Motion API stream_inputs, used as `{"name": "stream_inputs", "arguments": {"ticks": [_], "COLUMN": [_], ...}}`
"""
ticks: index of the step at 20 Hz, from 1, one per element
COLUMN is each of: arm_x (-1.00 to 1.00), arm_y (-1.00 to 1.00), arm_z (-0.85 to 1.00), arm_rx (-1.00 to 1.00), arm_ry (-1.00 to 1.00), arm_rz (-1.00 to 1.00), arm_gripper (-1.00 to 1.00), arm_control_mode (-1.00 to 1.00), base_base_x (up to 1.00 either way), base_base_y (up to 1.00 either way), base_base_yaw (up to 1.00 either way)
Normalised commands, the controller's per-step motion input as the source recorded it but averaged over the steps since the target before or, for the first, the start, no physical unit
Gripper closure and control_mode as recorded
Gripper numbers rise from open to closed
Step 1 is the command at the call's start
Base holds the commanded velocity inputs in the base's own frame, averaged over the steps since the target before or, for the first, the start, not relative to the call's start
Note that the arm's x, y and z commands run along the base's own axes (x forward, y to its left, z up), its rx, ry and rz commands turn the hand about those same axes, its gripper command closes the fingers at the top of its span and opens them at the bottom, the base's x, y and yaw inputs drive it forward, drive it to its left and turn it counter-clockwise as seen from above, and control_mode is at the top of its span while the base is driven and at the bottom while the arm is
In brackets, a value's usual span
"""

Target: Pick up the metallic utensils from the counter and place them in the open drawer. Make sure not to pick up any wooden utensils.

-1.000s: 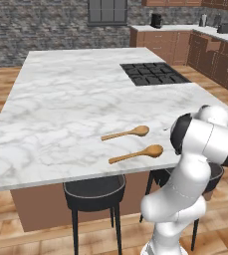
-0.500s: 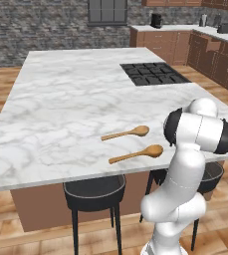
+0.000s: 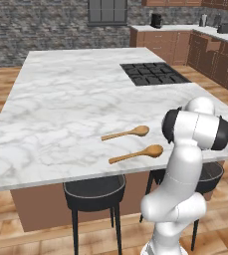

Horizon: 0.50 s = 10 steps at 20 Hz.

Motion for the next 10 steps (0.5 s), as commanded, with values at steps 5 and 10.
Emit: {"name": "stream_inputs", "arguments": {"ticks": [5,10], "arm_x": [0.0,0.0], "arm_y": [0.0,0.01], "arm_z": [-0.4,-0.41], "arm_rx": [0.02,0.0], "arm_ry": [0.0,0.0], "arm_rz": [0.0,0.0], "arm_gripper": [-1.0,-1.0], "arm_control_mode": [-1.0,-1.0], "base_base_x": [0.0,0.0], "base_base_y": [0.0,0.0], "base_base_yaw": [0.0,0.0]}}
